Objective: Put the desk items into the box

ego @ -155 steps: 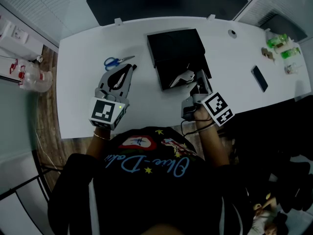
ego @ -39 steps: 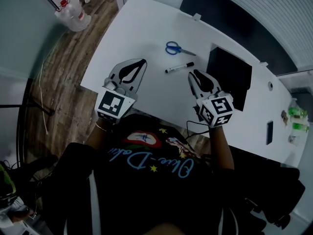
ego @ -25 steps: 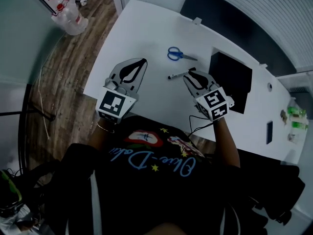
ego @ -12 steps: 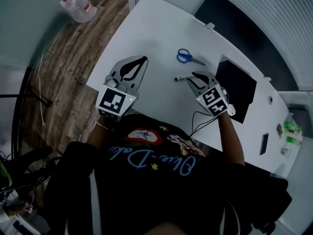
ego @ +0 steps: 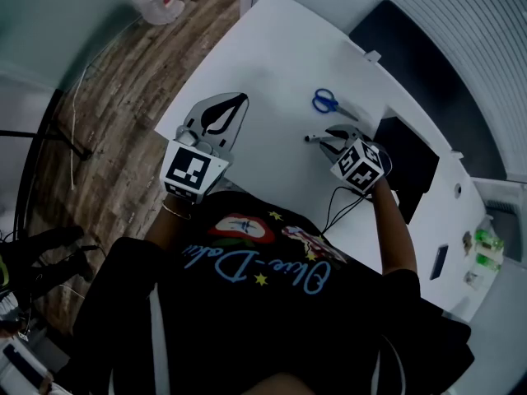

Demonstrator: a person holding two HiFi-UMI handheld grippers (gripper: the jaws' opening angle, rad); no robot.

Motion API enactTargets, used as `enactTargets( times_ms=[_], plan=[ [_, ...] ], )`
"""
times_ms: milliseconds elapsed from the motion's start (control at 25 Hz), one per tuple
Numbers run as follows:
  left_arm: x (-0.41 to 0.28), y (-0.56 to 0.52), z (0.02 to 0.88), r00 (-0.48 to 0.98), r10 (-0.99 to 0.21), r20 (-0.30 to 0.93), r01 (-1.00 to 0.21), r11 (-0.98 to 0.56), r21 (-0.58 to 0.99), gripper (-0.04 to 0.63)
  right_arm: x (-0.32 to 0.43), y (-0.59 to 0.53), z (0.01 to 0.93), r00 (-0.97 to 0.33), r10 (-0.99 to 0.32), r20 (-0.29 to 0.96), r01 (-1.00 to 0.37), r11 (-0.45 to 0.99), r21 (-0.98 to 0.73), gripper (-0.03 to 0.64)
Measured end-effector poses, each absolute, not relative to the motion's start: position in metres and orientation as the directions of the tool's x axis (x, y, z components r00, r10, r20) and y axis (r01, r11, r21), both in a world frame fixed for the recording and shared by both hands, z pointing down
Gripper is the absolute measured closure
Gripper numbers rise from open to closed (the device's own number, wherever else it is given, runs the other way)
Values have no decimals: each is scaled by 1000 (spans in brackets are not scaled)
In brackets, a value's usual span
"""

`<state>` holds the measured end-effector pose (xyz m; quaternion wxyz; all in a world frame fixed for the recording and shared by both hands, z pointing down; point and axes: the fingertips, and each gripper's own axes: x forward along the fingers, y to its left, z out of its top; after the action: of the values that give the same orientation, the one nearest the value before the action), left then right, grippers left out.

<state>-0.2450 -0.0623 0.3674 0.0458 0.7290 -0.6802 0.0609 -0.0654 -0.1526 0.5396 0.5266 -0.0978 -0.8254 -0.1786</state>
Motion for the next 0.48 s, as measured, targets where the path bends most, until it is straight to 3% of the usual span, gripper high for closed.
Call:
enactTargets(
  times_ms=[480],
  plan=[
    [-256,-52,372,-6,-985,172,-1000,1,-29,588,-61,-159,572,-302,30,953,495,859,130,485]
  ],
)
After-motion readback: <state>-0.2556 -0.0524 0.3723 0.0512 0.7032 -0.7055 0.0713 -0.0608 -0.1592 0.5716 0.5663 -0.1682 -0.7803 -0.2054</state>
